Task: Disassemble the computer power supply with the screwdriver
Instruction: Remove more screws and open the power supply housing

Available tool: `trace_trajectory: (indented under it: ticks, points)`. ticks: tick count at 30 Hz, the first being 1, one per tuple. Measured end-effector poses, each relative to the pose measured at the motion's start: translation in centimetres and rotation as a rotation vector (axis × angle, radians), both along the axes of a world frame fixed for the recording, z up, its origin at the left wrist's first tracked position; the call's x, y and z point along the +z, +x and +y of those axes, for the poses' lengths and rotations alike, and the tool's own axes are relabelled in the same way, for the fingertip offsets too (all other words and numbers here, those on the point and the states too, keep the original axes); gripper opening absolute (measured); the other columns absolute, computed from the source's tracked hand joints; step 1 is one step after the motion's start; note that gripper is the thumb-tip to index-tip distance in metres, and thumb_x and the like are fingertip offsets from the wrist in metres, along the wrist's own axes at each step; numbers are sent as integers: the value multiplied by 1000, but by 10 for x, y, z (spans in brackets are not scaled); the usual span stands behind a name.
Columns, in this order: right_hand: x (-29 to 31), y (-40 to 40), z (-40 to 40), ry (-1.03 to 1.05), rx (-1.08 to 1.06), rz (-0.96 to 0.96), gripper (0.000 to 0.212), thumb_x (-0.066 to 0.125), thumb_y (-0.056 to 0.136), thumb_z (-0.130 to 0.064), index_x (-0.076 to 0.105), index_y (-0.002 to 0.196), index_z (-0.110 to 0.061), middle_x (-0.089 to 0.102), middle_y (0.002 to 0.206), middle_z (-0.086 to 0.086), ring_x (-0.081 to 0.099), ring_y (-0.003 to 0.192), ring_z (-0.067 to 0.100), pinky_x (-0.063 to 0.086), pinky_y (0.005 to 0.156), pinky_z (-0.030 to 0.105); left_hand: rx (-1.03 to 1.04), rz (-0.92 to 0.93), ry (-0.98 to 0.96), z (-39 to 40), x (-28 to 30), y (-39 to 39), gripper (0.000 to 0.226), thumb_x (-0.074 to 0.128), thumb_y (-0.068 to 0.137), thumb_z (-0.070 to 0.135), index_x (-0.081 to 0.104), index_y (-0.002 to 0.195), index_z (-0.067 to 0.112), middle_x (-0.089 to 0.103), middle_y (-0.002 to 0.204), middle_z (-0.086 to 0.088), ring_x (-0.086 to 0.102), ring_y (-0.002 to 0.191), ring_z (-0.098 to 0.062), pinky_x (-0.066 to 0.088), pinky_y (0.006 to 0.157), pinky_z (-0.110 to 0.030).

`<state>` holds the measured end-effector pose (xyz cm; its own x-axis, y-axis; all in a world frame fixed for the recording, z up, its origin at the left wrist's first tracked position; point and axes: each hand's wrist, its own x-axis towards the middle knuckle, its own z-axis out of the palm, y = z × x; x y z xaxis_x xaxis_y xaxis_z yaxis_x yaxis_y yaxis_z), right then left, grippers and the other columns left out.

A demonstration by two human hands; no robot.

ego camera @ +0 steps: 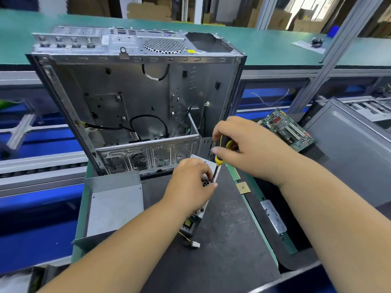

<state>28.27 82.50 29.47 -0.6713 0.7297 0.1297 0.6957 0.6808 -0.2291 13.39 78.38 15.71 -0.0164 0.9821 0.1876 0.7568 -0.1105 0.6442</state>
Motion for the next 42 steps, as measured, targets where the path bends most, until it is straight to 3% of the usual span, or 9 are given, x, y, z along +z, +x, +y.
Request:
trace_trajectory:
  ticks: [2,4,8,14,18,21,26,31,42]
  points:
    - [-2,-2,5,101,-18,-48,34,49,90,-56,56,92,-24,54,89,-7,51,87,17,46,73,37,14,-39,2,-1,-2,-2,19,74,79,36,56,73,33,55,95,16,42,106,-9,39,88,-26]
    - [-3,-3,10,141,-39,-60,36,48,92,-58,57,91,-23,57,88,-7,51,85,17,46,70,36,24,-112,-5,-1,-3,-6,16,76,78,34,60,73,32,58,96,17,43,107,-6,37,87,-20]
    - [-5,-1,15,49,12,39,20,58,96,-43,58,105,-25,58,93,-9,51,85,15,36,68,31,33,-181,-8,0,-5,-9,15,80,76,31,65,73,34,62,98,20,47,110,-6,39,94,-22]
    - [-3,2,16,-139,150,159,19,63,94,-23,55,111,-24,54,108,-7,53,96,12,44,82,29,24,-154,-21,-2,-5,-9,9,77,77,29,69,78,33,61,102,20,49,113,-8,39,101,-33]
    - [-4,4,22,-168,204,141,25,54,91,-10,58,109,-27,50,104,-14,54,88,1,40,70,16,37,-116,-17,-3,-4,-7,9,75,78,27,67,79,33,59,104,21,47,113,-7,39,101,-33]
    - [-8,5,26,-84,219,130,13,61,91,-30,58,102,-25,51,96,-10,53,86,9,41,70,26,48,-89,-7,-4,-4,-5,11,73,79,28,64,79,34,59,104,22,46,113,-4,40,99,-31]
    - [-13,-1,30,164,131,62,36,53,92,-58,53,88,-22,56,84,-7,51,81,17,36,59,32,68,-47,31,-6,-4,-1,9,72,79,29,63,80,32,58,102,22,47,109,-3,41,97,-30]
    - [-12,-3,33,92,207,108,19,58,96,-39,54,100,-21,58,89,-6,54,83,19,43,67,34,59,38,64,-6,-3,3,11,71,82,27,60,81,28,55,96,20,48,102,-8,42,94,-30]
    - [-11,6,31,-58,259,222,17,58,95,-21,53,111,-24,48,102,-10,52,87,14,46,75,32,77,167,131,-9,0,9,13,71,85,28,61,84,21,56,96,10,48,97,-13,42,92,-32]
